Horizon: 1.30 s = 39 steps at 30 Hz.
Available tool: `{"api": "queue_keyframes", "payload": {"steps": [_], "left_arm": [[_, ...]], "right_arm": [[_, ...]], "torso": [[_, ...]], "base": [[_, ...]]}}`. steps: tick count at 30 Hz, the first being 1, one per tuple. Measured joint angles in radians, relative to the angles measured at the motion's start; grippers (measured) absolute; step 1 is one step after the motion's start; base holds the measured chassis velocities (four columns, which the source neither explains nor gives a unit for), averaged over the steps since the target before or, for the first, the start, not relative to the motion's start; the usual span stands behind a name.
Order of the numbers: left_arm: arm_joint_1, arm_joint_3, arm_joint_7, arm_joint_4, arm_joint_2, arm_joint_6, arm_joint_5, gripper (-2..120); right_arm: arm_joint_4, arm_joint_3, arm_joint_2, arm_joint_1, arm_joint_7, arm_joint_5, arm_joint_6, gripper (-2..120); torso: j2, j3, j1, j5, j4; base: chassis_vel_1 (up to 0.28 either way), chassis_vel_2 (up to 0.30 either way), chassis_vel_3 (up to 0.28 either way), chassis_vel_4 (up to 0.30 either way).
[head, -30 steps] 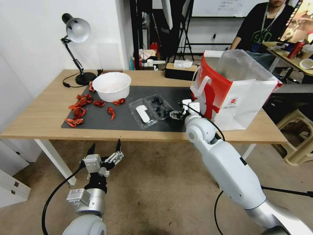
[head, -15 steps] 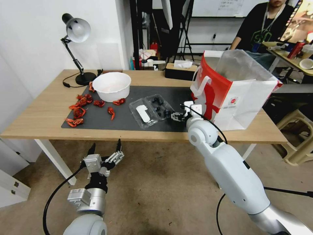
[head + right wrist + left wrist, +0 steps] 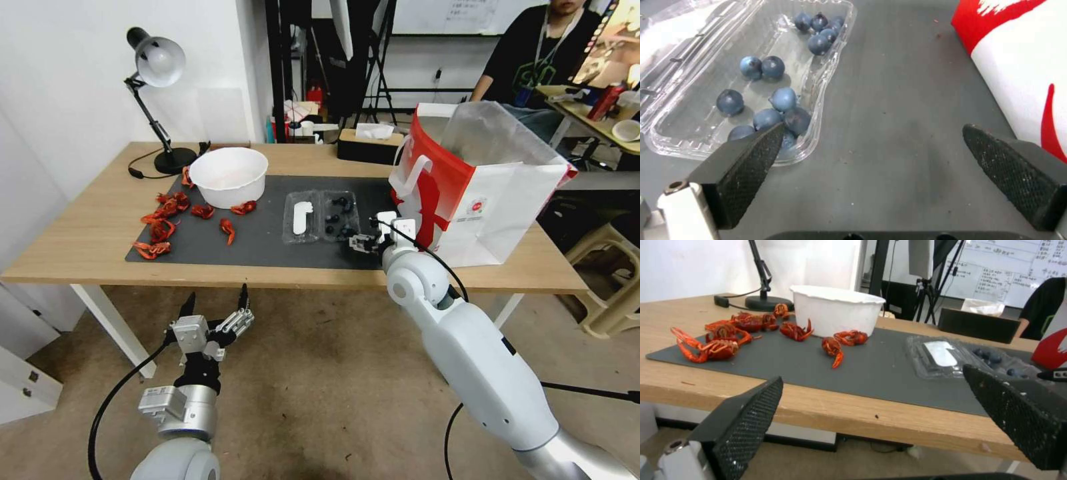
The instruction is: Close the takeout container lid, then place the container into the takeout bag.
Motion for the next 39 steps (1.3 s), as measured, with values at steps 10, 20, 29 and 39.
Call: {"api": "queue_keyframes", "payload": {"steps": [10,20,29,39], "left_arm": [[0.001,0.000,-0.001,0.003,0.000,-0.004,0.000,100],[0.000,0.000,-0.005,0.004,0.006,0.002,0.000,100],[-0.004,0.000,-0.007,0.006,0.017,0.004,-0.003,100],[-0.003,0.003,-0.010,0.007,0.025,0.005,-0.005,100]], "right_arm": [[0.012,0.005,0.002,-0.010,-0.002,0.004,0.000,100],[0.215,0.066,-0.023,-0.105,-0.094,-0.018,0.160,100],[0.456,0.186,-0.098,-0.411,-0.274,-0.259,0.456,100],[0.577,0.251,-0.098,-0.749,-0.259,-0.592,0.661,100]], "torso": [[0.000,0.000,0.000,0.0000,0.0000],[0.000,0.000,0.000,0.0000,0.0001],[0.000,0.000,0.000,0.0002,0.0001],[0.000,0.000,0.000,0.0001,-0.0002]], "base": [[0.000,0.000,0.000,0.000],[0.000,0.000,0.000,0.000],[0.000,0.000,0.000,0.000],[0.000,0.000,0.000,0.000]]}}
